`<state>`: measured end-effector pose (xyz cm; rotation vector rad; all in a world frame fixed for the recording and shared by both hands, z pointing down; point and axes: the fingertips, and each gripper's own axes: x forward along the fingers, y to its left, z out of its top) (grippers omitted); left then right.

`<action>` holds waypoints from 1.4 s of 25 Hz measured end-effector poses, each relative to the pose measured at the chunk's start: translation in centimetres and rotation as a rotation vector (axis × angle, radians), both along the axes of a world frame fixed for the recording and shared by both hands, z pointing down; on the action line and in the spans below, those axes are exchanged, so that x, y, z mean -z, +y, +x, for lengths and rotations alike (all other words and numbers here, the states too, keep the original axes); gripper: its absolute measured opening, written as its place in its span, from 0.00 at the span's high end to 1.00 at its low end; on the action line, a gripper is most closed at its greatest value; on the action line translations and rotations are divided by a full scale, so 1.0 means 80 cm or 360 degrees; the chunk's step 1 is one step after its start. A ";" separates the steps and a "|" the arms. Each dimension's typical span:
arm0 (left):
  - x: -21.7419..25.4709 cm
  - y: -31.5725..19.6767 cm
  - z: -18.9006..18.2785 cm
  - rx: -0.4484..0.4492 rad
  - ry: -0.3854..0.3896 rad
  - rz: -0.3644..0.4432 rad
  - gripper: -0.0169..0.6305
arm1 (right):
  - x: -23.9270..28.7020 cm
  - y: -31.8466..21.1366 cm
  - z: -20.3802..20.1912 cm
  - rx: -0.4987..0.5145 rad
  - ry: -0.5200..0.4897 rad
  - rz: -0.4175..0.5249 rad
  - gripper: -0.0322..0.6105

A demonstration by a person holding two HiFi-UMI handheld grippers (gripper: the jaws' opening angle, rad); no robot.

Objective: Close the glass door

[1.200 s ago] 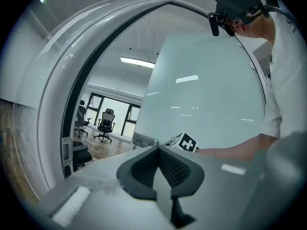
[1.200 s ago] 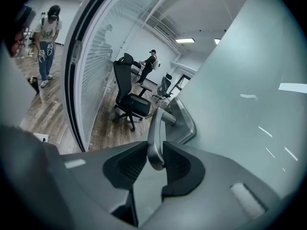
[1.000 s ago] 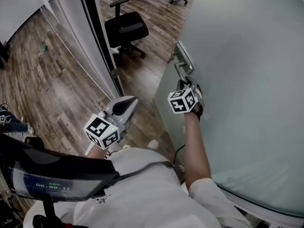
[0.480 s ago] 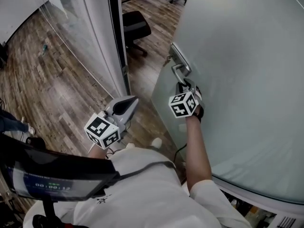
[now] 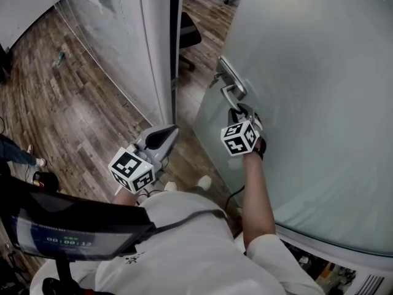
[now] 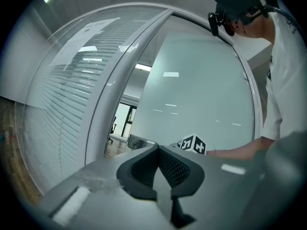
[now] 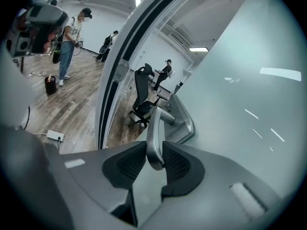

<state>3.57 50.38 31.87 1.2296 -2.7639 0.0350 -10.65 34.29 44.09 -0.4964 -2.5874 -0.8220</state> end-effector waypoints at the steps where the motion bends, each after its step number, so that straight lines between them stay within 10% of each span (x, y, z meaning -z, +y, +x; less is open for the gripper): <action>1: 0.001 0.000 0.001 0.0005 0.0002 0.0001 0.96 | 0.002 0.001 0.002 0.0017 0.0004 -0.0001 0.78; 35: -0.014 0.108 0.067 0.0080 0.0001 0.0020 0.96 | -0.002 0.141 0.154 0.0320 -0.0039 0.0032 0.79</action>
